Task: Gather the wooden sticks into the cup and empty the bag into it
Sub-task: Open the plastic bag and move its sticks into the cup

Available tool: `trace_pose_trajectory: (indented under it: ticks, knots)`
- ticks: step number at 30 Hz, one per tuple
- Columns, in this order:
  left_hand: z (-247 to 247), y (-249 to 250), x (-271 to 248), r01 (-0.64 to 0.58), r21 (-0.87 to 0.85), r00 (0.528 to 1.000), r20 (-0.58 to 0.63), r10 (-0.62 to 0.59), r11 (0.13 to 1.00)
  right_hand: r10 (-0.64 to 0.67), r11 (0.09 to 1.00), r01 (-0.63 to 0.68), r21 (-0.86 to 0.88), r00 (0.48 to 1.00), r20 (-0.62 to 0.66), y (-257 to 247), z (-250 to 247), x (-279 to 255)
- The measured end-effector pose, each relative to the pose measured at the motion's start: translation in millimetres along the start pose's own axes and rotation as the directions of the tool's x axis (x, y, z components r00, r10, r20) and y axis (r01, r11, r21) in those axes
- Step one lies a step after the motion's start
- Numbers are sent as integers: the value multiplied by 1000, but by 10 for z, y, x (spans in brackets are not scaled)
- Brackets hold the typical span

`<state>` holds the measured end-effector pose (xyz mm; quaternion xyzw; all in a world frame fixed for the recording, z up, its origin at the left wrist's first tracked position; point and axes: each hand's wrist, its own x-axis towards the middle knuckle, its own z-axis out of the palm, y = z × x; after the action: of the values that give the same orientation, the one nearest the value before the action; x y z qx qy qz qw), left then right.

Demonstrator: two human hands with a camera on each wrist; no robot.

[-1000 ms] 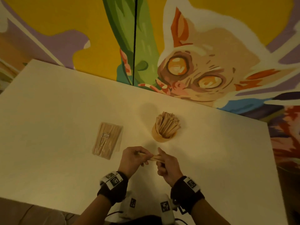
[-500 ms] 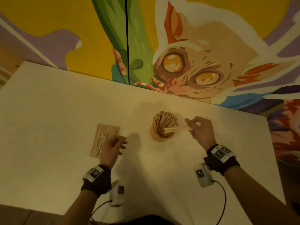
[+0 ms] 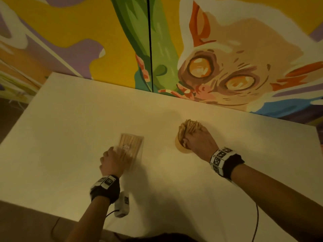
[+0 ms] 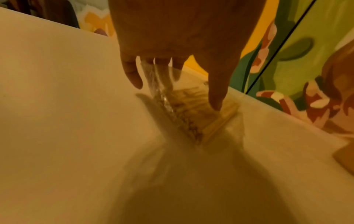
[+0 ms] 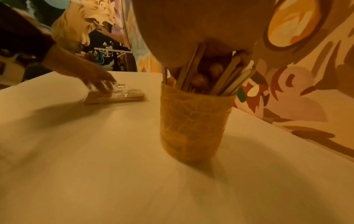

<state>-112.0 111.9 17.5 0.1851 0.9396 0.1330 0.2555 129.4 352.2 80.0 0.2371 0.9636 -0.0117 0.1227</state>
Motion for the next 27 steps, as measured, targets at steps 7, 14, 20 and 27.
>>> trace_pose_trajectory:
  ticks: [7, 14, 20, 27]
  knots:
    - [55, 124, 7, 139, -347, 965, 259, -48, 927, 217, 956, -204, 212, 976, -37, 32, -282, -196]
    - [-18, 342, -543, 64, -577, 859, 447, 249, 814, 436, 726, -180, 664, 867, -241, 161, -504, -840]
    - [104, 466, -1116, 103, -612, 481, 721, 499, 784, 39, -368, -595, 715, 758, 651, -474, -50, -1248]
    - [377, 485, -1299, 219, -683, 715, 598, 361, 697, 223, -484, -343, 805, 841, 492, -702, 85, -1387]
